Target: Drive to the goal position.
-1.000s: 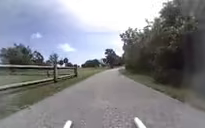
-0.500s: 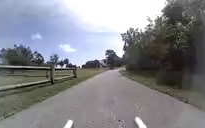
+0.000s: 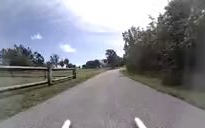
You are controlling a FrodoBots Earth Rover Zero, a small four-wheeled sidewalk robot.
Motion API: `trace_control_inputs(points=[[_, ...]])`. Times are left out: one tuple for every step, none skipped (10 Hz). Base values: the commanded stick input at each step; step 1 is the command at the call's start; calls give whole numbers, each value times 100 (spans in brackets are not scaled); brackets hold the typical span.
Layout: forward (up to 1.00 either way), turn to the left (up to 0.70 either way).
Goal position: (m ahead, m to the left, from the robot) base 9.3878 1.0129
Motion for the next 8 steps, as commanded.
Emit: trace_control_inputs(points=[[50,0],[50,0],[50,0],[50,0],[50,0],[50,0],[50,0],[50,0]])
